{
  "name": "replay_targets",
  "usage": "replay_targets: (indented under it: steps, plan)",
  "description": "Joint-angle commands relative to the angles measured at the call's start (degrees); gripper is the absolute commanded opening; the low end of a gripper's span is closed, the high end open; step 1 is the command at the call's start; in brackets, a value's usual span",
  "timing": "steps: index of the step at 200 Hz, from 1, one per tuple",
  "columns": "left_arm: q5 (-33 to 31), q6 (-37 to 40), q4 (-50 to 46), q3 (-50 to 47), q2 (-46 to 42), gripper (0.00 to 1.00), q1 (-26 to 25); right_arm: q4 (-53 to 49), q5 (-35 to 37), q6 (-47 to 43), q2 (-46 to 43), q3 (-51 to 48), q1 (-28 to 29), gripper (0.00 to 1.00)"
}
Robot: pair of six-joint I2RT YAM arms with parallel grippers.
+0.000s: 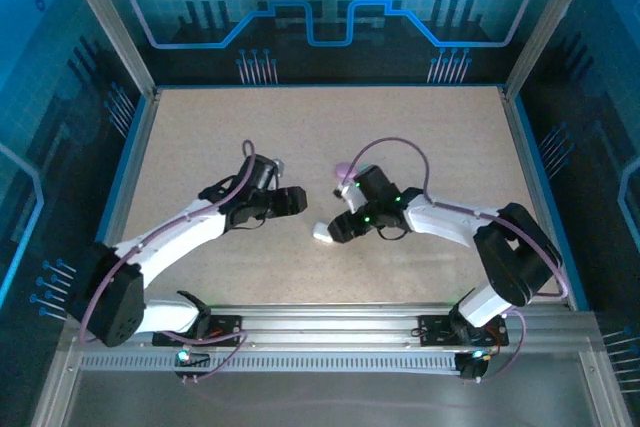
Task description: Insert the wireless bluetooth earbuds into the charging case
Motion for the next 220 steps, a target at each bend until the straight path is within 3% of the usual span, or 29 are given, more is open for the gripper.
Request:
replay_targets:
  steps: [1,16,80,119,194,220]
  plan:
    - [-0.49,0.22,1.80,-1.86,-3.69,0.74,2.01,7.34,6.05,-12.68,3.13,-0.44,3.82,0.68]
    - [-0.70,0.87,1.07,-2.05,-4.43,0.75,2.86,7.88,9.81,-16.71,5.02,0.05,5.91,0.70]
    - [-0.40,1.61,0.79,-2.95,-5.38,0.76,4.32,10.88,8.28,-27.75,8.16,-0.89,6.48,0.73]
    - [0.41,1.87,1.23,-3.01,-5.30,0.76,4.67,9.30,3.42,-31.03,11.16,0.64,6.04,0.65]
    - [2.22,2.15,2.00,-3.16,-5.02,0.77,5.49,8.87,1.82,-33.84,11.81,0.50,5.77,0.45]
    - [3.65,2.66,3.04,-3.23,-4.84,0.77,5.50,9.20,1.20,-33.45,9.20,0.19,5.81,0.42]
